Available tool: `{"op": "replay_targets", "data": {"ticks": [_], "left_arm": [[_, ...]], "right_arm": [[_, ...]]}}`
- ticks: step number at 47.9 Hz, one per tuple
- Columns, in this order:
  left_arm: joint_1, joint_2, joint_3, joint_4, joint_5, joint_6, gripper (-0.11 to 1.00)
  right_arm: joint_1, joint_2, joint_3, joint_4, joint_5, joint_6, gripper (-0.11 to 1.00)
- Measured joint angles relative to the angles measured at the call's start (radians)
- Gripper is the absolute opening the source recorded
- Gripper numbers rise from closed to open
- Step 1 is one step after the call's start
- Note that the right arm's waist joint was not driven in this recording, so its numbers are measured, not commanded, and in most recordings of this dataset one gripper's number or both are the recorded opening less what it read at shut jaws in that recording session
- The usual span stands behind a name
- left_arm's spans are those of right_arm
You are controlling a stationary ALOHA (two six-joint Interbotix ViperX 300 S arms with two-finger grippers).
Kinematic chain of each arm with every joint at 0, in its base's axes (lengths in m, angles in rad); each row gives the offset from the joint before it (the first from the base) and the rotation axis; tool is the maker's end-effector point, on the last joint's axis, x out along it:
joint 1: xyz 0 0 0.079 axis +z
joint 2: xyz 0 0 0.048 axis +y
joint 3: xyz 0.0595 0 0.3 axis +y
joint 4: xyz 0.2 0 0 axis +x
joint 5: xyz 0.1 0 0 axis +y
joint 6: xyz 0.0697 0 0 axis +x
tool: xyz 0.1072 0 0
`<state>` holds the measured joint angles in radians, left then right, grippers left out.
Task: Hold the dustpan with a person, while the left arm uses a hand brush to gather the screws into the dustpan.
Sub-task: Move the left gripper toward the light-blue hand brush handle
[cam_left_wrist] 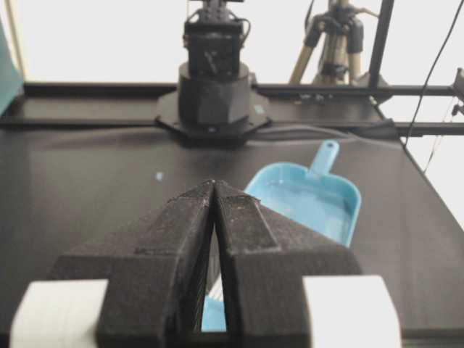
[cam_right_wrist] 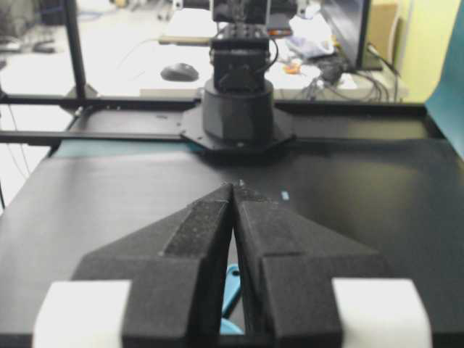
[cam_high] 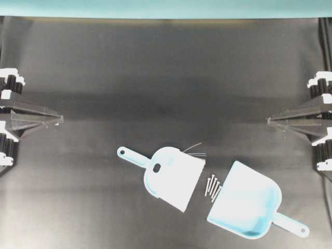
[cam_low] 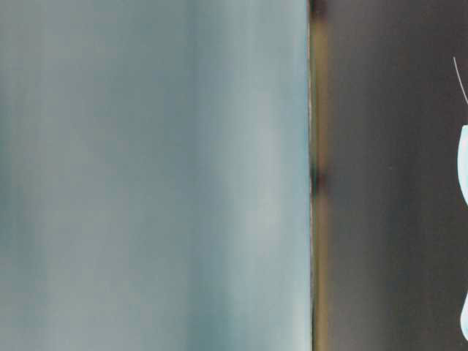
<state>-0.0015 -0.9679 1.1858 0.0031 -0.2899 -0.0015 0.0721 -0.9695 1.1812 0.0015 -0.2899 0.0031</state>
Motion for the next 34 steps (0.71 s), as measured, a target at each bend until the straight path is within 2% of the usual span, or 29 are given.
{"op": "replay_targets", "data": {"ticks": [6, 18, 23, 29, 31, 34], "left_arm": [[-0.026, 0.092, -0.006, 0.037, 0.037, -0.006, 0.00], [-0.034, 0.370, -0.061, 0.041, 0.043, 0.018, 0.00], [-0.035, 0.474, -0.100, 0.044, 0.043, 0.072, 0.00], [-0.040, 0.606, -0.152, 0.044, 0.037, 0.152, 0.01], [-0.041, 0.650, -0.167, 0.044, 0.026, 0.169, 0.03], [-0.041, 0.706, -0.186, 0.044, -0.005, 0.181, 0.16]], "right_arm": [[0.000, -0.006, 0.026, 0.000, 0.057, -0.002, 0.00], [-0.002, -0.095, 0.052, 0.000, 0.391, -0.003, 0.00], [0.000, -0.155, 0.064, -0.002, 0.453, -0.009, 0.00], [0.000, -0.250, 0.084, -0.041, 0.477, -0.028, 0.00], [0.000, -0.281, 0.095, -0.057, 0.485, -0.038, 0.00], [0.000, -0.324, 0.109, -0.072, 0.500, -0.054, 0.00]]}}
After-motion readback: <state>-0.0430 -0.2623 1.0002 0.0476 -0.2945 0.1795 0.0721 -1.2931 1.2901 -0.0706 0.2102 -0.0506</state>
